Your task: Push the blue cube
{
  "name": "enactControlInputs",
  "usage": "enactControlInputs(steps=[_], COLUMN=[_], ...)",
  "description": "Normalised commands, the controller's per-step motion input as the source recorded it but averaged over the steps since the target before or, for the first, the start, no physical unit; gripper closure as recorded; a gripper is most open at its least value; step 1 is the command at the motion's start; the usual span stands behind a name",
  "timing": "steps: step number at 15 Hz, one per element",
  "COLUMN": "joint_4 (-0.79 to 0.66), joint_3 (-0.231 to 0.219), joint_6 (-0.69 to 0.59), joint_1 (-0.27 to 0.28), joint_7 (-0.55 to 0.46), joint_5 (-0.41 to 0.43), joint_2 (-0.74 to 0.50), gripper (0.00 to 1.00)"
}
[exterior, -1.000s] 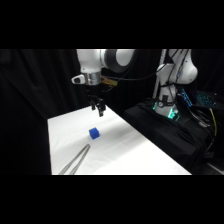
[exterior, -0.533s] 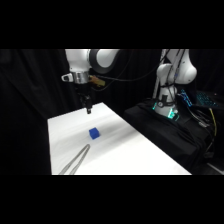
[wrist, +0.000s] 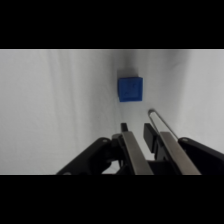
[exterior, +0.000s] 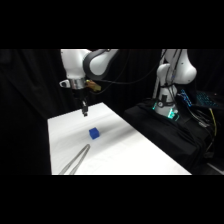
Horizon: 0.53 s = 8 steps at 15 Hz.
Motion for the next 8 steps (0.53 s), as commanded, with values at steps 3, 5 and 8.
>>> enactControlInputs(steps=[3, 5, 8], joint_4=[-0.06, -0.12, -0.13], joint_3=[0.061, 0.078, 0.093], joint_6=[0.27, 0.35, 0.33], joint_1=[-0.081, -0.112, -0.13], joint_7=[-0.12, -0.15, -0.17], joint_5=[0.14, 0.164, 0.161], joint_2=[0.08, 0.09, 0.11], gripper=[0.97, 0.94, 0.93])
